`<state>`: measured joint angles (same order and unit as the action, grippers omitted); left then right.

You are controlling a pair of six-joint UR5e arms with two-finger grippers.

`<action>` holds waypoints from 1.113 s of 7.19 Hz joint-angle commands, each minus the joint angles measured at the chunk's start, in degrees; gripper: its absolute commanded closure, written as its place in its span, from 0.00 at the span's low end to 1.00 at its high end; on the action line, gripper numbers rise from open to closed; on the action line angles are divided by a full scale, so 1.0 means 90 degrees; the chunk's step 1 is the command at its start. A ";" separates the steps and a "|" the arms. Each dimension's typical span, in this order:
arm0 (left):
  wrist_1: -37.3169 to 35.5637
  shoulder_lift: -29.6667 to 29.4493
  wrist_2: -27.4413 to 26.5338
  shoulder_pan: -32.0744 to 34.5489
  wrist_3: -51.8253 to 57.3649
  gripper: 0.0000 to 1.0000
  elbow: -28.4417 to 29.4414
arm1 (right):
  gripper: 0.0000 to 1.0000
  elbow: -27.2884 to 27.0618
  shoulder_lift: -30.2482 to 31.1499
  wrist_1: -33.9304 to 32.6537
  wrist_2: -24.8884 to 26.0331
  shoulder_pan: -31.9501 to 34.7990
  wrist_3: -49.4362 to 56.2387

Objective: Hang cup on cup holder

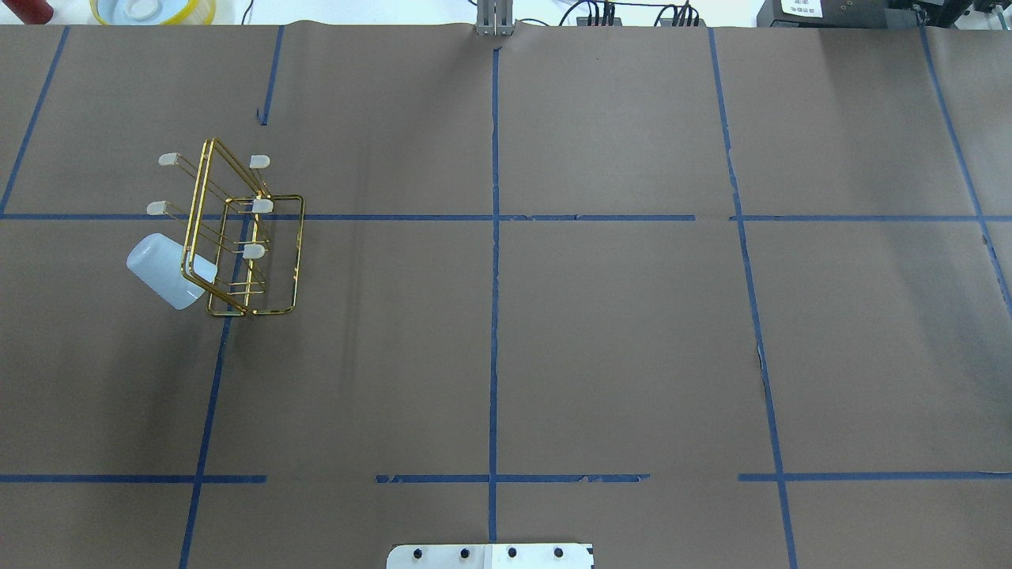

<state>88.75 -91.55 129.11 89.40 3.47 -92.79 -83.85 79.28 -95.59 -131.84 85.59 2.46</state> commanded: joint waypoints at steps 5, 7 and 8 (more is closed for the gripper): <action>-0.0212 0.0084 0.0557 -0.0021 -0.0043 0.00 0.0066 | 0.00 0.0000 0.0000 -0.0004 0.0000 0.0002 0.0000; -0.0212 0.0065 0.0566 -0.0031 -0.0063 0.00 0.0066 | 0.00 0.0000 0.0000 -0.0004 0.0000 0.0002 0.0000; -0.0212 0.0035 0.0566 -0.0031 -0.0053 0.00 0.0056 | 0.00 0.0000 0.0000 -0.0004 0.0000 -0.0007 0.0000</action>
<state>86.83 -90.97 134.18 89.16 2.97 -92.22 -83.85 79.28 -95.62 -131.84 85.59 2.46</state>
